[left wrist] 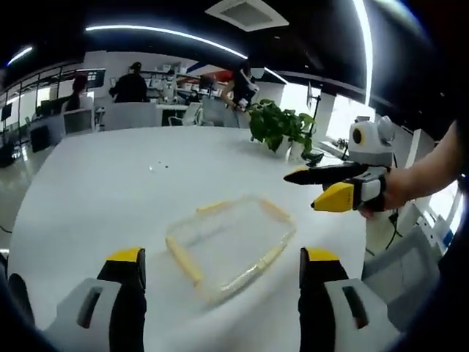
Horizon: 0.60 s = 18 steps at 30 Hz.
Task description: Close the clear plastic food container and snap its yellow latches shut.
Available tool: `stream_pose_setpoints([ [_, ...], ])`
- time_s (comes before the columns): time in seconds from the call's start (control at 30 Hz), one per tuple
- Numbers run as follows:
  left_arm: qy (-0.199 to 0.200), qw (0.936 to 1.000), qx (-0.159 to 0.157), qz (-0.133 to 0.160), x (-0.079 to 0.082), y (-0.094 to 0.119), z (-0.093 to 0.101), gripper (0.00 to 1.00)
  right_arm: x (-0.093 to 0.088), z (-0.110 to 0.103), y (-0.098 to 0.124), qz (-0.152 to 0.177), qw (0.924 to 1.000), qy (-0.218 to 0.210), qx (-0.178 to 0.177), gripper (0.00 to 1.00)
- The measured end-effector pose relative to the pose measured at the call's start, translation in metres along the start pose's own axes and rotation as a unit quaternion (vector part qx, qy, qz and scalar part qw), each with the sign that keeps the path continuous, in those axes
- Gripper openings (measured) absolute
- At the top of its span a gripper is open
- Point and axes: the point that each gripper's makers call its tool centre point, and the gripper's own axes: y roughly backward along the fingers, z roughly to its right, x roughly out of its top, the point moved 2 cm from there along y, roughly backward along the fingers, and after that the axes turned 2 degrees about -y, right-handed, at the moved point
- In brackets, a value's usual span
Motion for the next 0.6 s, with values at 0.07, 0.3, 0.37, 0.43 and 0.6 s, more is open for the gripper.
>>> stream_pose_setpoints([
  [0.07,0.002,1.0000,0.002,0.003,0.001,0.002,-0.001,0.87,0.003,0.001,0.002,0.004,1.0000,-0.002,-0.001,0.84],
  [0.3,0.002,0.9999,0.013,0.006,-0.005,0.010,0.000,0.88,0.003,0.007,0.013,0.003,1.0000,-0.003,-0.006,0.83],
  [0.37,0.006,0.9999,0.014,0.005,-0.006,0.014,0.000,0.87,0.003,0.009,0.019,0.006,0.9999,-0.004,-0.009,0.83],
  [0.43,0.009,0.9997,0.019,0.012,-0.005,0.019,-0.001,0.87,0.002,0.010,0.023,0.006,0.9999,-0.003,-0.012,0.83],
  [0.6,0.023,0.9993,0.027,0.010,-0.013,0.030,-0.003,0.86,-0.001,0.010,0.037,0.009,0.9998,-0.008,-0.016,0.82],
])
